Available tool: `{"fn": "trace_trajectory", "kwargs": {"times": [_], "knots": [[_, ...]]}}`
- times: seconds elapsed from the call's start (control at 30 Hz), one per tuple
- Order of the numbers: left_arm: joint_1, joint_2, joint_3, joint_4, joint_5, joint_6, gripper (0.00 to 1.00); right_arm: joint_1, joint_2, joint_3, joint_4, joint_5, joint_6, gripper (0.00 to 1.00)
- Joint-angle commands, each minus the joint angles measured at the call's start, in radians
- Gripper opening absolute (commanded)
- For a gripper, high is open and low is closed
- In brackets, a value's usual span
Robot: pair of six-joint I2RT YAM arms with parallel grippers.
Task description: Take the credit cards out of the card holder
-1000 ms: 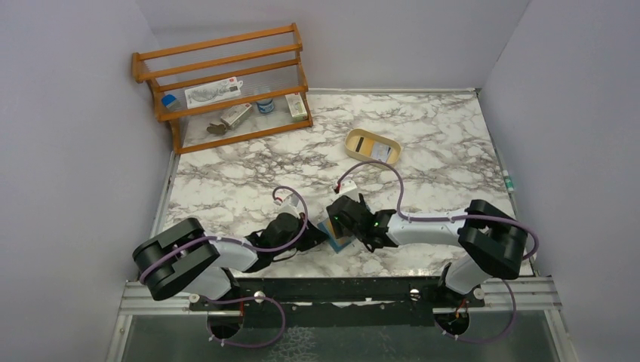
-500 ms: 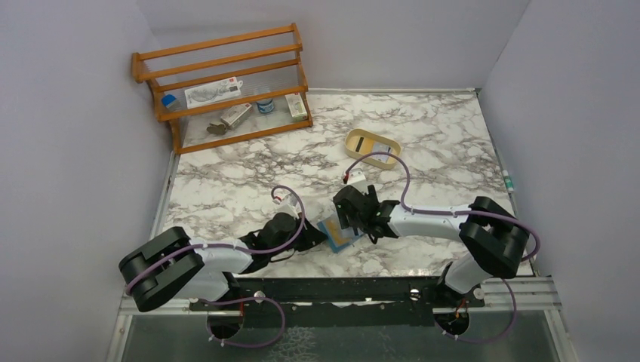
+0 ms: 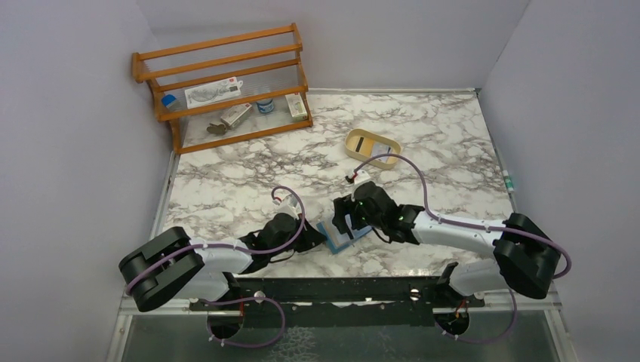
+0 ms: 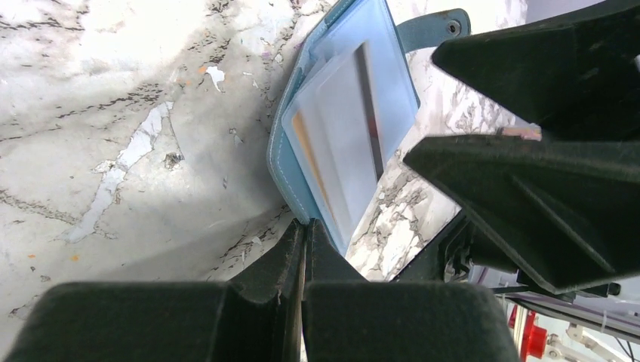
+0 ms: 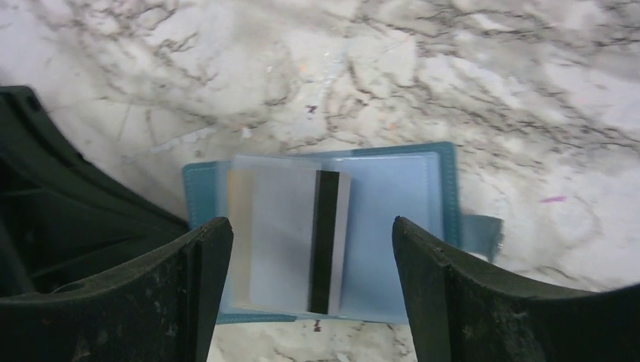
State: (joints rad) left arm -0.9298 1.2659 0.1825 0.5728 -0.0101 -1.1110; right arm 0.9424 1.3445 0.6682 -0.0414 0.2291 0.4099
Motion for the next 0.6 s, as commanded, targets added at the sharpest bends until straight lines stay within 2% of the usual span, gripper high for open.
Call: {"fn": "trace_trajectory", "kwargs": {"times": [0.0,0.17,0.33,0.57], "knots": [[-0.004,0.001,-0.014,-0.014,-0.01,0.018,0.0,-0.034,-0.008,-0.055,0.148,-0.313,0.025,0.82],[-0.005,0.003,-0.015,-0.017,-0.01,0.02,0.0,-0.071,-0.034,-0.093,0.187,-0.409,0.066,0.83],[-0.004,0.008,-0.012,-0.017,-0.011,0.022,0.0,-0.134,0.007,-0.117,0.172,-0.424,0.089,0.82],[-0.004,0.006,-0.014,-0.018,-0.011,0.021,0.0,-0.148,0.091,-0.13,0.222,-0.44,0.094,0.82]]}}
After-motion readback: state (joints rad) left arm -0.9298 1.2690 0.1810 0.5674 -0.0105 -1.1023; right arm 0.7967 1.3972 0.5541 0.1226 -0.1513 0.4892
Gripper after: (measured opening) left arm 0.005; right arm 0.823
